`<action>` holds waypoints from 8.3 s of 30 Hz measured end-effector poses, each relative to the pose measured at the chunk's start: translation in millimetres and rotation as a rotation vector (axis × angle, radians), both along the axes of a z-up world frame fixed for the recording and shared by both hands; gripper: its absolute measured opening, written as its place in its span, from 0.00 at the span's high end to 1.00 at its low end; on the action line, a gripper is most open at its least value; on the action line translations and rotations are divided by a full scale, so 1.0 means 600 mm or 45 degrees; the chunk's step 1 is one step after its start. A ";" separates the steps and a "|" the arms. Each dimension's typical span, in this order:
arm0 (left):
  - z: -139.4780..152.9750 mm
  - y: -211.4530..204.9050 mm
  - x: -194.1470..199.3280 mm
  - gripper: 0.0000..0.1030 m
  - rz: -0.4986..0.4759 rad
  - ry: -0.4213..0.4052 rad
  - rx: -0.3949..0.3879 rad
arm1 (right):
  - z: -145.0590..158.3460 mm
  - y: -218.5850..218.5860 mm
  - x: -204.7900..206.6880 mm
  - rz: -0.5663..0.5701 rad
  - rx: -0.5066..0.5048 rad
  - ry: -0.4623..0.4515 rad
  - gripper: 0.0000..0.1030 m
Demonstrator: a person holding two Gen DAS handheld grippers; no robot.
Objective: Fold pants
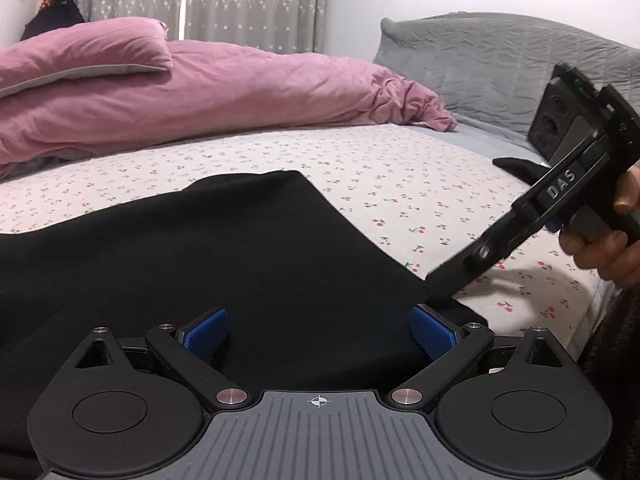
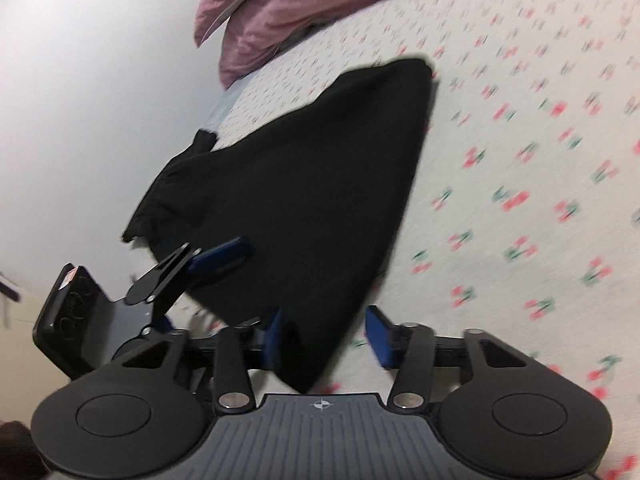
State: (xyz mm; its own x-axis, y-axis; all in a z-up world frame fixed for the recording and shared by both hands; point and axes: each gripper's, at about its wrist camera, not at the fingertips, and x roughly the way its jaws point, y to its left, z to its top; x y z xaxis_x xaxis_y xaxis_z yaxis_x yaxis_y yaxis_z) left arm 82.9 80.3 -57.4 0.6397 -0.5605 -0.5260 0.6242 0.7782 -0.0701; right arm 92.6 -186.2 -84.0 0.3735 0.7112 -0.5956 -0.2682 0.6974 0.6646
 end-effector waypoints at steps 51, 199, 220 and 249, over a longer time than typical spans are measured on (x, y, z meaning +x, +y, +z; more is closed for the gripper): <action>0.013 -0.091 -0.038 0.91 0.175 -0.172 0.197 | 0.015 -0.003 0.198 -0.419 0.179 -0.025 0.91; -0.028 0.016 0.272 0.57 0.249 0.621 -0.801 | 0.095 -0.146 0.162 -0.689 -0.105 -0.362 0.73; 0.028 -0.035 0.203 0.28 0.283 0.442 -0.444 | 0.077 -0.074 0.123 -0.598 -0.602 -0.357 0.24; 0.022 -0.033 0.114 0.71 0.275 0.420 -0.258 | 0.077 -0.033 0.040 -0.472 -0.714 -0.368 0.13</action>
State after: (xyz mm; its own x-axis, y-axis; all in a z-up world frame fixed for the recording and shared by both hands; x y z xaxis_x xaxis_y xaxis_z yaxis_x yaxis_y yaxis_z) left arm 151.3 60.8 -44.3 0.5697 -0.5449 -0.6152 0.3671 0.8385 -0.4026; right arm 116.6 -205.9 -37.9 0.7278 0.1245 -0.6744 -0.0586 0.9911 0.1197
